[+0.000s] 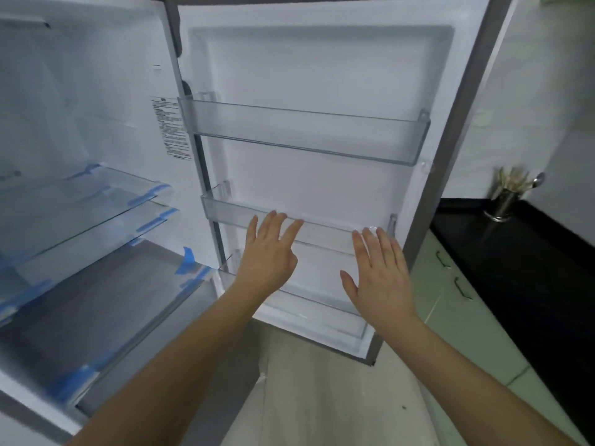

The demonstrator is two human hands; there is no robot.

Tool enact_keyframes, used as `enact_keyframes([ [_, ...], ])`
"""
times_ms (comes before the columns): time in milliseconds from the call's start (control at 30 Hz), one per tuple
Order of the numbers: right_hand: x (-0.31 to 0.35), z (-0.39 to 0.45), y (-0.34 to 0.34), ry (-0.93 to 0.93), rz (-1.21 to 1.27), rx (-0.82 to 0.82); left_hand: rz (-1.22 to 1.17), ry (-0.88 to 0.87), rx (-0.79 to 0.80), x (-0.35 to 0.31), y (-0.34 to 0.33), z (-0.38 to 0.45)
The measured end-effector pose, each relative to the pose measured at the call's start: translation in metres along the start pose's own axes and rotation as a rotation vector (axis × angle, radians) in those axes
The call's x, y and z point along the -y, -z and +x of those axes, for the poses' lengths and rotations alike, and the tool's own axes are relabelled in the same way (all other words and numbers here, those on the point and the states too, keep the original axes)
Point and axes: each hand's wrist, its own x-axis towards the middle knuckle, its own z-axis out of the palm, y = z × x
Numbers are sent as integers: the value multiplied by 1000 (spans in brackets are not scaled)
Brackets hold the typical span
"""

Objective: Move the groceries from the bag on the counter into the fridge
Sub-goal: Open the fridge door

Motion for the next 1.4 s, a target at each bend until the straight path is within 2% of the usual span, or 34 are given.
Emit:
enact_keyframes([
  [233, -37, 48, -29, -71, 89, 40, 39, -105, 12, -1, -29, 51],
  [467, -66, 96, -55, -78, 67, 166, 130, -35, 150, -20, -41, 81],
  [667, -85, 126, -65, -41, 86, 206, 161, 42, 195, -31, -47, 101],
  [1067, -102, 129, -68, 43, 88, 265, 203, 96, 193, -41, -52, 110],
  [1267, -112, 123, -47, 87, 128, 302, 205, 146, 298, -49, -44, 109],
  [1400, -107, 110, -29, 70, 117, 319, 162, 158, 235, -56, -39, 94],
])
